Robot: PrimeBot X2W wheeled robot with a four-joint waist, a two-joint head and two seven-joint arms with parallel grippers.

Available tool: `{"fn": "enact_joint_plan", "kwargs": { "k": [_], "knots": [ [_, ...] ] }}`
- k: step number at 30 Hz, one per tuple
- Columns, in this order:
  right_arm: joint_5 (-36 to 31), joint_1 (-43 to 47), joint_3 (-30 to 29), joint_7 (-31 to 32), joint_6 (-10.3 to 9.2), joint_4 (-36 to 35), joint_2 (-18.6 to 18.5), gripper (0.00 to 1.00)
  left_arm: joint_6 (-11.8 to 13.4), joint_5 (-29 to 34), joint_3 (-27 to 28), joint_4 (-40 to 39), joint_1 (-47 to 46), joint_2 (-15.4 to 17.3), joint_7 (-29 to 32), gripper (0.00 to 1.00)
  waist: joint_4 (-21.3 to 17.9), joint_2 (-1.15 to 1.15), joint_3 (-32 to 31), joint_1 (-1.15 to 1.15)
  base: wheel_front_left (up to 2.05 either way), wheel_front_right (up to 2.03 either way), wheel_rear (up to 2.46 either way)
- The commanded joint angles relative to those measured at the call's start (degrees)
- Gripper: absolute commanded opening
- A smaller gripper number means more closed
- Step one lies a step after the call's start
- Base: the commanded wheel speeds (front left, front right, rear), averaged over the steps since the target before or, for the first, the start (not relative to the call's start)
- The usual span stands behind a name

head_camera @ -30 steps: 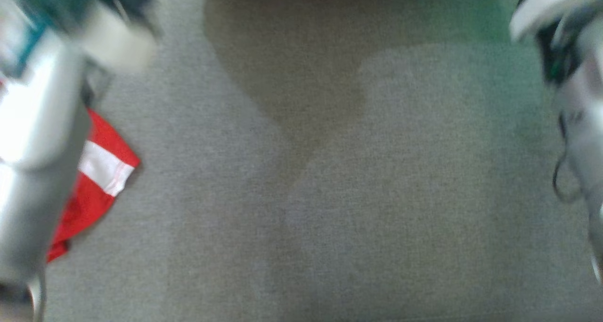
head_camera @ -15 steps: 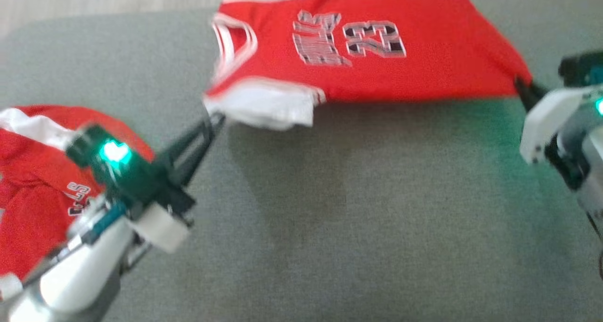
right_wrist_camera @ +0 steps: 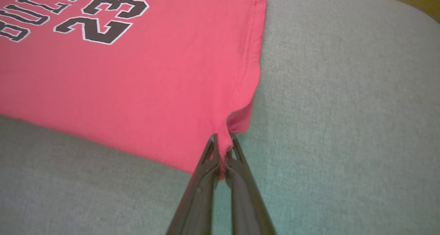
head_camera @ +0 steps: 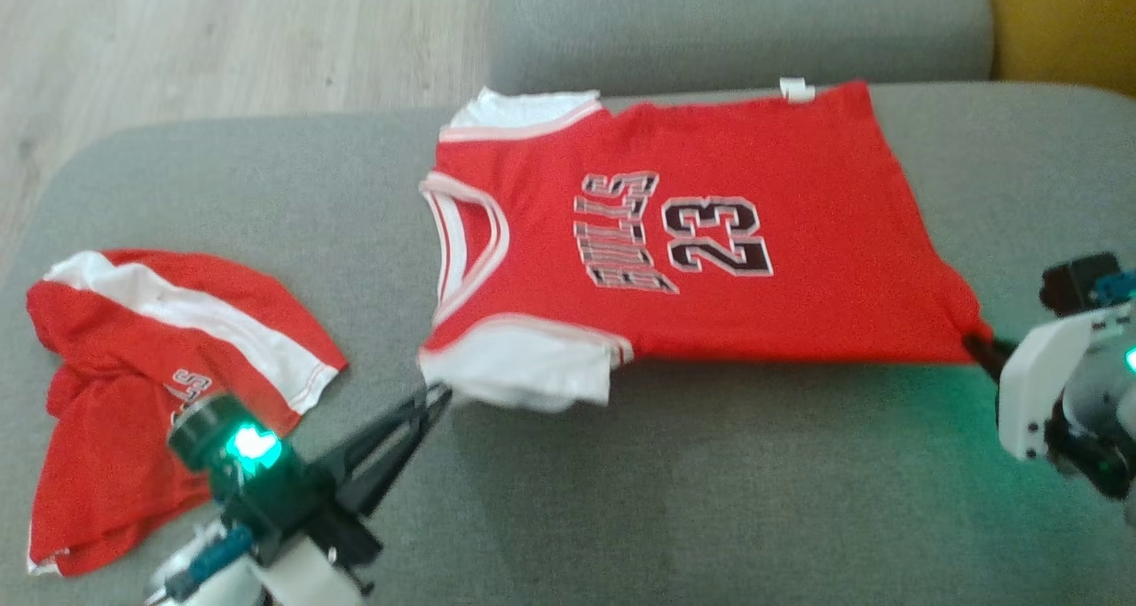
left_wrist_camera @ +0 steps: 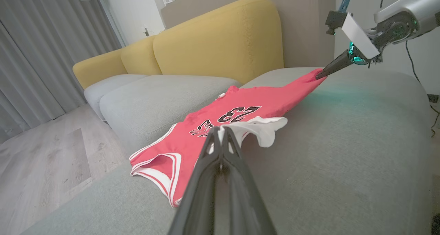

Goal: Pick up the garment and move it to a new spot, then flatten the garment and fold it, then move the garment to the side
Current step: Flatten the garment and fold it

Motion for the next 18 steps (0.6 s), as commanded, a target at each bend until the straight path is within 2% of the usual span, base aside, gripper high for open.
{"fn": "enact_joint_plan", "kwargs": {
  "k": [1, 11, 18],
  "knots": [
    [0.6, 0.1, 0.2, 0.2, -0.04, -1.3, -2.5, 0.0, 0.1, -0.4, 2.2, -1.8, -1.8, 2.7, -0.3, 0.0, -0.1, 0.0, -1.3, 0.01, 0.0, 0.0, 0.0],
    [5.4, 4.5, 1.5, 9.5, -0.04, -10.1, -8.3, 0.0, 0.4, -1.1, 0.8, -5.0, 4.0, 4.6, -0.3, 0.0, -1.0, 0.0, -3.7, 0.01, 0.0, 0.0, 0.0],
    [4.3, 3.7, -1.4, 11.4, -0.04, -13.7, -8.6, 0.0, 0.3, -0.7, 0.4, -4.5, 0.3, 4.9, 0.3, 0.0, -1.6, 0.0, -2.3, 0.01, 0.0, 0.0, 0.0]
  ]
}}
